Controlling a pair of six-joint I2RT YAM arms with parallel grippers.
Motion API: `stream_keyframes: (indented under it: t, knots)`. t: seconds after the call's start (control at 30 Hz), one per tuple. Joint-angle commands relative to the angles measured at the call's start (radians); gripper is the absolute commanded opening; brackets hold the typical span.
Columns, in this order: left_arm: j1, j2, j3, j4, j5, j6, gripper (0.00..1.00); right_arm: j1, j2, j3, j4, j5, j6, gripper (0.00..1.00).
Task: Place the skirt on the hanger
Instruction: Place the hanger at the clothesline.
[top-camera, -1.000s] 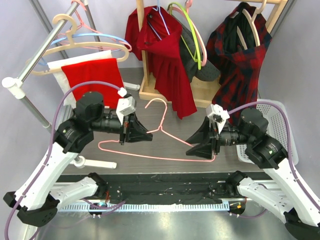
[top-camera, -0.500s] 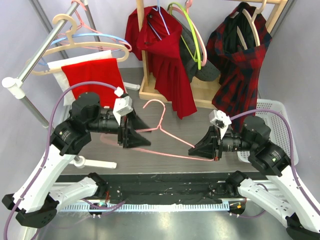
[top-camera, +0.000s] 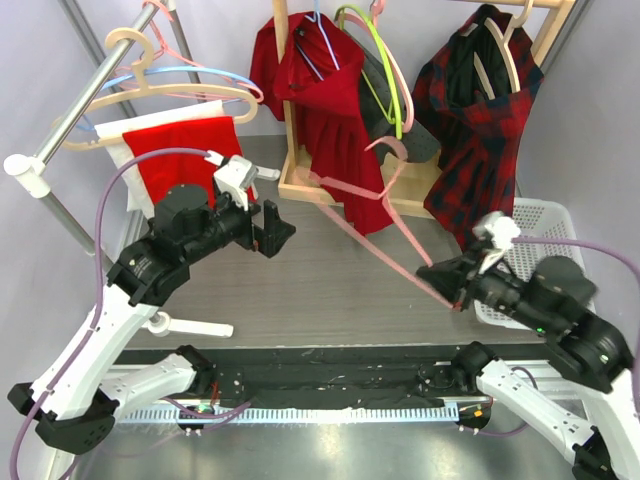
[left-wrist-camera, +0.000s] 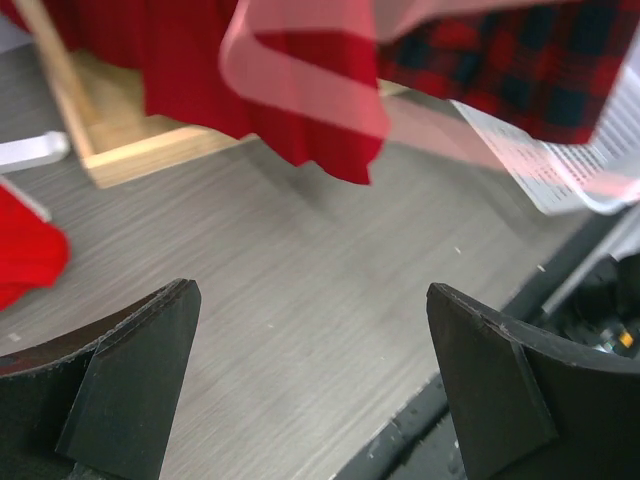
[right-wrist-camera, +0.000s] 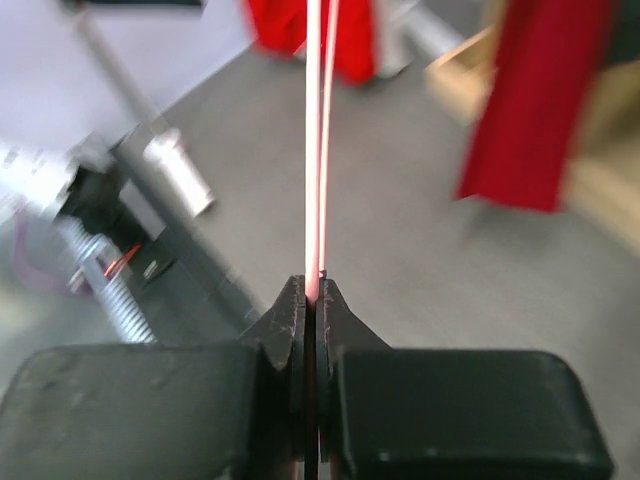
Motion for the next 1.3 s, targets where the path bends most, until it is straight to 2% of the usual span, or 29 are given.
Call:
stream_keyframes:
  t: [0.0,0.17,0.33,0.6,0.83,0.97,1.07,1.13,1.27]
  knots:
    - [0.003,-0.002,0.012,0.080,-0.141,-0.028,1.00,0.001,-0.009,0.159,0.043,0.364,-0.042,0.01]
    - [0.003,0.030,0.006,0.072,-0.052,-0.034,1.00,0.001,0.032,0.204,0.166,0.533,-0.065,0.01]
    - [0.003,0.065,0.001,0.061,0.008,-0.046,1.00,0.003,0.101,0.236,0.194,0.772,-0.054,0.01]
    - [0.004,0.090,-0.023,0.092,0.040,-0.060,1.00,0.003,0.175,0.184,0.201,0.852,-0.044,0.01]
    - [0.003,0.121,-0.051,0.126,0.085,-0.097,1.00,0.000,0.380,0.244,0.386,0.949,-0.146,0.01]
    - [0.003,0.121,-0.071,0.136,0.119,-0.115,1.00,-0.008,0.564,0.380,0.462,0.944,-0.218,0.01]
    - [0.003,0.110,-0.100,0.161,0.148,-0.130,1.00,-0.074,0.704,0.494,0.507,0.928,-0.209,0.01]
    - [0.003,0.098,-0.118,0.173,0.171,-0.132,1.00,-0.162,0.765,0.590,0.496,0.816,-0.154,0.01]
    - [0.003,0.075,-0.135,0.192,0.191,-0.135,1.00,-0.244,0.893,0.701,0.483,0.688,-0.094,0.01]
